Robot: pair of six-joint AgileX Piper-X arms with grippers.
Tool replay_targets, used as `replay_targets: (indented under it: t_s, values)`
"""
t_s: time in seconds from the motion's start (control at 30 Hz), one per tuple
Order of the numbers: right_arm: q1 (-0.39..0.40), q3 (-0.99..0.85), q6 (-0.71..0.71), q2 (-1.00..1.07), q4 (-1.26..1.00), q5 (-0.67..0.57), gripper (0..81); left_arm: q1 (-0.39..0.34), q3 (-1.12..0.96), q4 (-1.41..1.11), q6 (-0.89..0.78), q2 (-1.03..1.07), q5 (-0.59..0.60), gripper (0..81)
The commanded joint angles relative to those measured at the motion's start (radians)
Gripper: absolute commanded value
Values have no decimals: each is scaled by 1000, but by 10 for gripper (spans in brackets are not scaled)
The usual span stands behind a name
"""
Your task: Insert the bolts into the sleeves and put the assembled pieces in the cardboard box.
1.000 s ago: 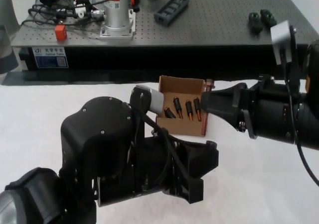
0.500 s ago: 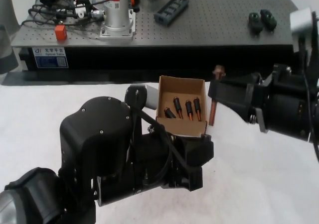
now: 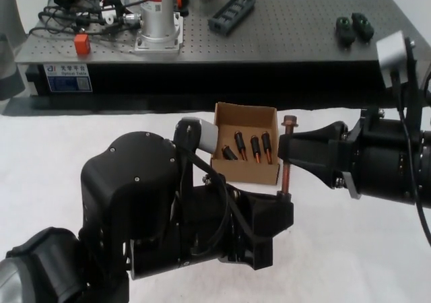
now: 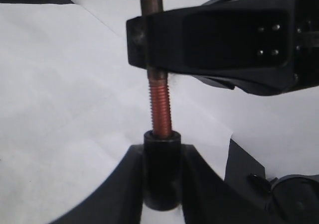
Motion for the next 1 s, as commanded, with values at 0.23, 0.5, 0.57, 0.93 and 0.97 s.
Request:
replay_targets:
  t_s: [0.23, 0.5, 0.57, 0.93, 0.97]
  values:
    - [2, -4, -12, -3, 26, -84, 40, 3, -7, -11, 22, -8, -42, 6]
    - [2, -4, -42, -3, 106, -87, 21, 3, -7, -11, 134, -8, -77, 6]
    - [2, -4, -56, -3, 105, -87, 66, 3, -7, -11, 184, -8, -100, 6]
    - [-70, -4, -64, -82, 176, -84, 412, 8, -11, -36, 214, -8, -265, 6]
    - [-93, -4, -74, -109, 217, -78, 410, 16, -22, -30, 191, -3, -321, 6]
